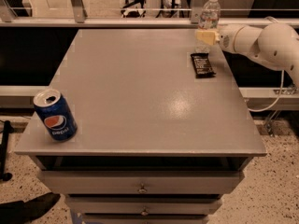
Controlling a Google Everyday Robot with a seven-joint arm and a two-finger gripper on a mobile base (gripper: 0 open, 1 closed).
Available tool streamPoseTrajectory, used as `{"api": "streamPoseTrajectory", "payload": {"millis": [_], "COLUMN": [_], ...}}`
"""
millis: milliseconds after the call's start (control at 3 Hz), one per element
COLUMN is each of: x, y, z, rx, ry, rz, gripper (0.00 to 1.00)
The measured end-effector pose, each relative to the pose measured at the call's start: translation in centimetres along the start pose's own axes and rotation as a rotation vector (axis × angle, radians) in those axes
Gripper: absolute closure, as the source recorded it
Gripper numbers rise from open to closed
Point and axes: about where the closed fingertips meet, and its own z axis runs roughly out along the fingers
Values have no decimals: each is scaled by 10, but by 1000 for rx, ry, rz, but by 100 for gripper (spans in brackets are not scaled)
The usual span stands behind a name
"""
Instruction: Move water bottle near rxbar chocolate
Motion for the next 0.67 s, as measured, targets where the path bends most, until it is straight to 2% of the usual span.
{"api": "streamPoseTrajectory", "payload": {"millis": [333, 667], "x": [4, 7], "y": [5, 9], "z": [-1, -4], "rx": [-27, -41], "ry": [11, 17], "rz": [-12, -18], "gripper": [0, 0]}}
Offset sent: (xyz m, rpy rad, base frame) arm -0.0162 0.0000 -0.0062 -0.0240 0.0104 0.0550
